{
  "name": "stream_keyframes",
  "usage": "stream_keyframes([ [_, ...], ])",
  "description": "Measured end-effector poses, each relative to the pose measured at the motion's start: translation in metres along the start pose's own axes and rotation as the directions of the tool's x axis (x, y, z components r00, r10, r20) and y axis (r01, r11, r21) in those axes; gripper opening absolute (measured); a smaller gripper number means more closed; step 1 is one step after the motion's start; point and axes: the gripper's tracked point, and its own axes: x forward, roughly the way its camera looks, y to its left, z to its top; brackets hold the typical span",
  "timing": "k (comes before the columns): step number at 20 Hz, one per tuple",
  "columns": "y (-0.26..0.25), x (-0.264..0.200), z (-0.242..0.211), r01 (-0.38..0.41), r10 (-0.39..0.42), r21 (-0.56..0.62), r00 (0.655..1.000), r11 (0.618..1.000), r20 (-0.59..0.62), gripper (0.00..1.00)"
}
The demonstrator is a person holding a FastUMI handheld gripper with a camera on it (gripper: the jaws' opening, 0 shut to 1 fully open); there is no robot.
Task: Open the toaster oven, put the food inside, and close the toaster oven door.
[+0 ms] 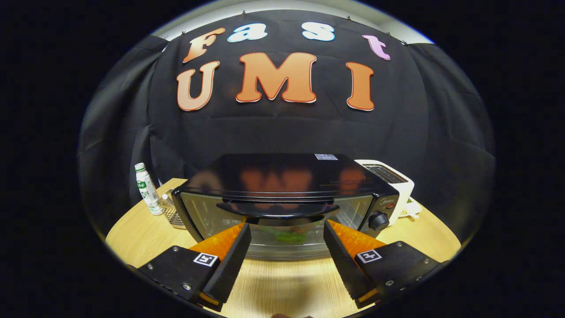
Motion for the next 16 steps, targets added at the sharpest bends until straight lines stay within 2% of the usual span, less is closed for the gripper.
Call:
stream_keyframes([
  [7,-0.010,-0.076,0.043,-0.081,0.081,-0.009,0.992,0.997,0.095,0.98],
  [12,-0.027,-0.141,0.084,-0.134,0.139,-0.036,0.973,0.990,0.186,0.98],
  [16,-0.049,-0.190,0.114,-0.166,0.164,-0.011,0.953,0.986,0.256,0.98],
])
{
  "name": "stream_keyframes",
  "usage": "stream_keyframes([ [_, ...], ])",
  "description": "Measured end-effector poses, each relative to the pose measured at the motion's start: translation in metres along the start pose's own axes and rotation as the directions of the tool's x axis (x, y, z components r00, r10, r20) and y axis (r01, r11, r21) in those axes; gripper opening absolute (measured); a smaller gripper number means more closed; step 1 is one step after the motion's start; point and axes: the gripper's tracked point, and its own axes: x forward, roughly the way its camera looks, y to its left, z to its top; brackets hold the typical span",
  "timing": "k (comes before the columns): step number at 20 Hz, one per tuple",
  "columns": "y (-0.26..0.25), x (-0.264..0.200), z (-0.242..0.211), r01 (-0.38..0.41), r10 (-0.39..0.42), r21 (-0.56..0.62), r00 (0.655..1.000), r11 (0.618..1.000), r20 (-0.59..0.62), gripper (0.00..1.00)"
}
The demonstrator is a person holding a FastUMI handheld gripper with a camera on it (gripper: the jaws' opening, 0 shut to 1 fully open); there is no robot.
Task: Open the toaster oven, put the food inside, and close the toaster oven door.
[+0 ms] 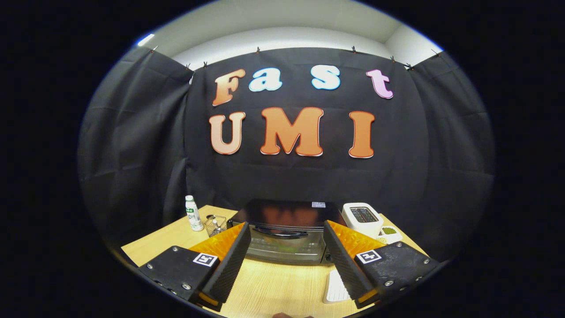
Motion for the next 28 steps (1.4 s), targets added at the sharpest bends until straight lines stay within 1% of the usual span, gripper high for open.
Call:
stream_keyframes([
  [2,-0.008,-0.020,0.022,-0.016,0.016,0.005,0.999,1.000,0.046,0.98],
  [4,-0.022,-0.038,0.041,-0.007,0.009,-0.020,0.995,1.000,0.098,0.99],
  [6,-0.031,-0.057,0.053,0.003,0.000,-0.022,0.992,1.000,0.124,0.99],
  [8,-0.038,-0.073,0.060,-0.007,0.007,0.001,0.991,1.000,0.135,0.99],
  [11,-0.052,-0.087,0.070,-0.018,0.016,0.012,0.988,1.000,0.157,0.99],
  [16,-0.071,-0.109,0.093,0.012,-0.002,-0.040,0.971,0.999,0.239,0.99],
  [17,-0.074,-0.112,0.095,0.017,-0.005,-0.047,0.967,0.999,0.255,0.99],
  [21,-0.076,-0.123,0.098,-0.003,0.015,-0.045,0.958,0.999,0.287,0.99],
  [28,-0.086,-0.117,0.088,-0.048,0.051,-0.018,0.954,0.999,0.294,0.99],
])
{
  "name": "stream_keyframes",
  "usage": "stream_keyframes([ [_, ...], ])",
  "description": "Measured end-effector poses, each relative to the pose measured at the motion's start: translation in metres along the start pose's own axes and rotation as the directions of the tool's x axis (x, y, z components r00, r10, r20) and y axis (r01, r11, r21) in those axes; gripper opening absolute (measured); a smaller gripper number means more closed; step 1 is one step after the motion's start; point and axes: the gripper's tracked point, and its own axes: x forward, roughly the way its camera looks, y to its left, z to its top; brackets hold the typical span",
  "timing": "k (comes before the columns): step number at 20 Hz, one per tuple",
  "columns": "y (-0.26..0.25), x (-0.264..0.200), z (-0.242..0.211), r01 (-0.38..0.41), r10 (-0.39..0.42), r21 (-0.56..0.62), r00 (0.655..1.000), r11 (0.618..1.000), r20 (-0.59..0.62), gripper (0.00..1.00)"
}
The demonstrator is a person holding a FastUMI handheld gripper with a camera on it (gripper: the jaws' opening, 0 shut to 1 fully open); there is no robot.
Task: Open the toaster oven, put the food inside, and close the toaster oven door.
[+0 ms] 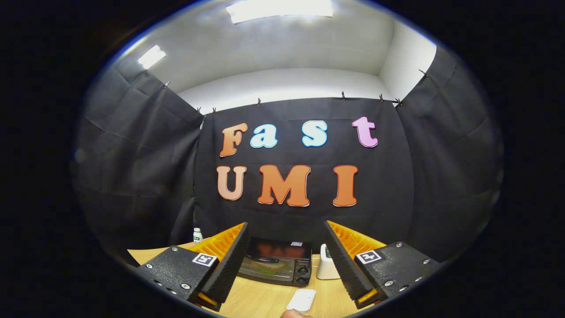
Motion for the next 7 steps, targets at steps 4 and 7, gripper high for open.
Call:
stream_keyframes([
  [4,-0.003,0.002,0.007,-0.021,0.019,0.043,0.999,0.999,0.042,0.99],
  [7,-0.012,0.004,0.005,0.007,-0.008,0.017,0.999,1.000,0.041,0.99],
])
